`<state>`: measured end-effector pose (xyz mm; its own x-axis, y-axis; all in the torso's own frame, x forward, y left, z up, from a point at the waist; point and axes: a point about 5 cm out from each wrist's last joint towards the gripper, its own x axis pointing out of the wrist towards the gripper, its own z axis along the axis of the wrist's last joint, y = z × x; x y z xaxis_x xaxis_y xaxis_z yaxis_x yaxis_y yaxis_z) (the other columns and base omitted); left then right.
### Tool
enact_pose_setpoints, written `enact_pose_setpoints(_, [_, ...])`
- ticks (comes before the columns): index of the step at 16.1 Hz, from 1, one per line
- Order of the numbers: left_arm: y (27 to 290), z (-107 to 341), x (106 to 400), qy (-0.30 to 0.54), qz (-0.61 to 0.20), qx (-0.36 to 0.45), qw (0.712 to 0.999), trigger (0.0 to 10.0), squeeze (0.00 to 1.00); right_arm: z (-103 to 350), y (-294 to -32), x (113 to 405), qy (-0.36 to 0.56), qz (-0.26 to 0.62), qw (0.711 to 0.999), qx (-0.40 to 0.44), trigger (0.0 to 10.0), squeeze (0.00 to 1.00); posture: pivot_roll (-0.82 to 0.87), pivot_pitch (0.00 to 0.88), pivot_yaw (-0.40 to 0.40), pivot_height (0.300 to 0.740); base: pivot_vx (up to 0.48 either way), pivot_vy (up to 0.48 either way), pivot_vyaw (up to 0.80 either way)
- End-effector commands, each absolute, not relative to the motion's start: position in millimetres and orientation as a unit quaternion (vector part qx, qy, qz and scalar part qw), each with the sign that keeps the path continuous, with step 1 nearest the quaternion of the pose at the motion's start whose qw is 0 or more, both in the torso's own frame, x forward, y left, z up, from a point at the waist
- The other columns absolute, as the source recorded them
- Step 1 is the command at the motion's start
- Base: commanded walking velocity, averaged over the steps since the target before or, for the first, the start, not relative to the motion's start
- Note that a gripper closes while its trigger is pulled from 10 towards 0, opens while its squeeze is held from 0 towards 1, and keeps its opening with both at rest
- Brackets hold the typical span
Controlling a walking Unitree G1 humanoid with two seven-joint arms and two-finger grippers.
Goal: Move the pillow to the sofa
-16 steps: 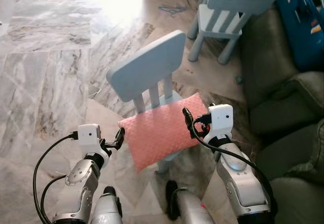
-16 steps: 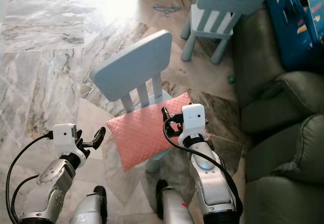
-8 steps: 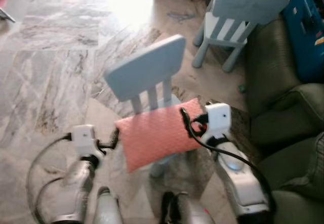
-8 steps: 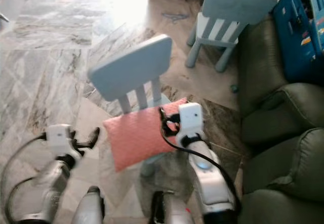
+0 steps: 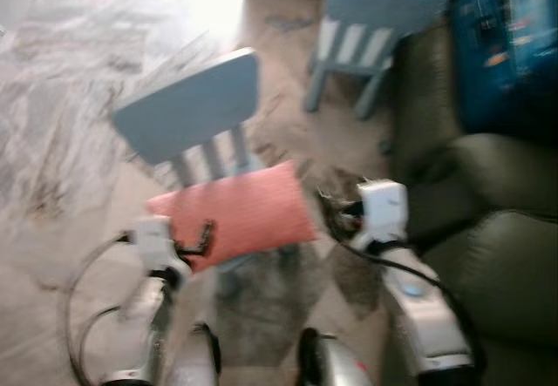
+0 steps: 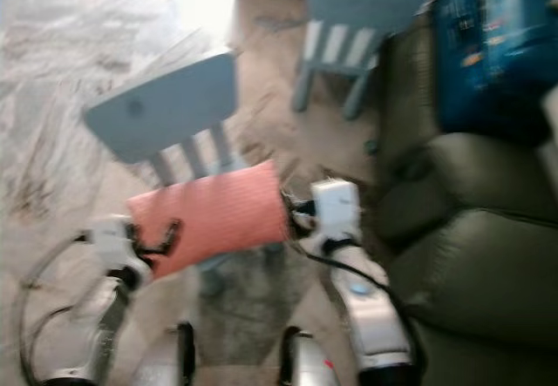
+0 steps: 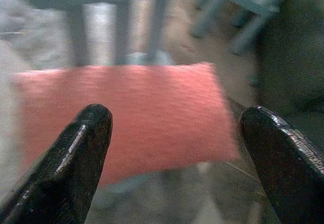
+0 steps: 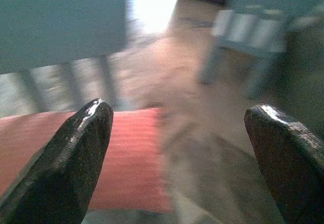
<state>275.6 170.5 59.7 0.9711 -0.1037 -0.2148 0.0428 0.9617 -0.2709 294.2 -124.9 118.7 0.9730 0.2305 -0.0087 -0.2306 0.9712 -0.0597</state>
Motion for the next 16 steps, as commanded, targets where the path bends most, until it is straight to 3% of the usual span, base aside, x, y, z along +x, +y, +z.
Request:
enact_pose_setpoints(1, [183.5,54.4,271.8,0.124,-0.008,-0.127,0.984,10.0,0.0,114.5,-120.5,291.0,0.008,0.12,0.992,-0.027,10.0,0.0,-0.03,0.297,-0.064,0.74,0.0,0.0,0.0])
enact_pose_setpoints(7, [185.1,55.7,273.6,0.121,-0.003,-0.127,0.985,10.0,0.0,117.9,-117.5,290.5,-0.007,0.13,0.991,-0.041,10.0,0.0,-0.02,0.295,-0.061,0.74,0.0,0.0,0.0])
enact_pose_setpoints(14, [187.8,55.3,272.6,0.121,0.0,-0.113,0.986,10.0,0.0,118.2,-115.4,291.1,-0.011,0.129,0.99,-0.046,10.0,0.0,-0.01,0.296,-0.057,0.74,0.0,0.0,0.8])
enact_pose_setpoints(16, [190.5,53.9,270.0,0.125,0.003,-0.102,0.987,10.0,0.0,119.2,-115.0,292.2,-0.014,0.128,0.991,-0.033,10.0,0.0,-0.01,0.294,-0.057,0.74,0.0,0.0,0.0])
